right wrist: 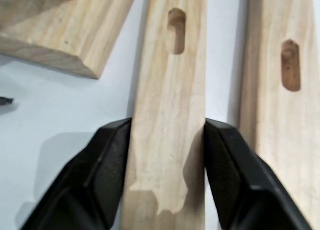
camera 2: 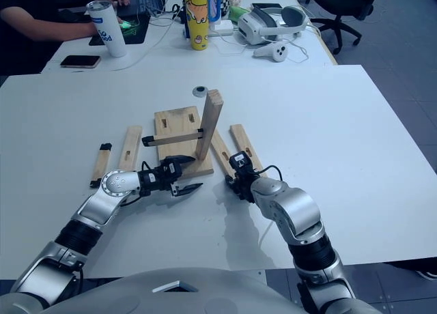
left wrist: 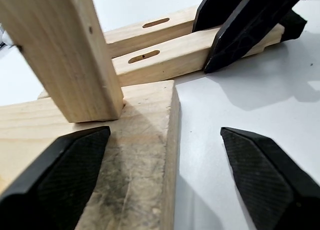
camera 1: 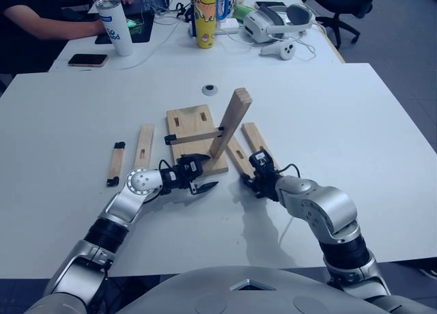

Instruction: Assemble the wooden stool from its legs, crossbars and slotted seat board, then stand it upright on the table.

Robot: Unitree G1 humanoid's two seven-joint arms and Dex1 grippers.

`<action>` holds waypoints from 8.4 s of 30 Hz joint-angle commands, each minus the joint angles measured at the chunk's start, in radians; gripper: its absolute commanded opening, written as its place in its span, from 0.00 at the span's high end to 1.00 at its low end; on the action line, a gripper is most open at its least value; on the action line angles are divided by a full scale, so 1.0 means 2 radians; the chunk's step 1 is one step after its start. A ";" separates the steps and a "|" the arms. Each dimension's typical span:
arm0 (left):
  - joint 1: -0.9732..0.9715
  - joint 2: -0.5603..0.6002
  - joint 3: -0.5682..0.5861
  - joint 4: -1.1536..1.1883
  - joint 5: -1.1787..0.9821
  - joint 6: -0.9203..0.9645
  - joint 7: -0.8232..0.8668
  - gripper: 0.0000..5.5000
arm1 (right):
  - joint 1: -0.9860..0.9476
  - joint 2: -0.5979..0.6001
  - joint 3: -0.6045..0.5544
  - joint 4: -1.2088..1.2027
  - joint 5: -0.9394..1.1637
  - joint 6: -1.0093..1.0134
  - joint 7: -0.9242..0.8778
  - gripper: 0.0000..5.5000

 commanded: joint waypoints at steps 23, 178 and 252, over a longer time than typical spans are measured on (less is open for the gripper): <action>0.056 0.000 0.061 -0.321 -0.201 0.298 -0.003 0.15 | -0.140 0.062 -0.312 0.084 0.159 -0.316 0.109 0.62; -0.066 0.172 0.279 -0.173 -0.310 0.304 -0.115 0.62 | -0.067 0.008 0.050 0.373 -0.203 -0.579 0.367 0.27; -0.225 0.154 0.046 -0.076 -0.178 0.328 -0.211 0.62 | -0.090 0.075 0.079 0.190 -0.238 -0.416 0.128 1.00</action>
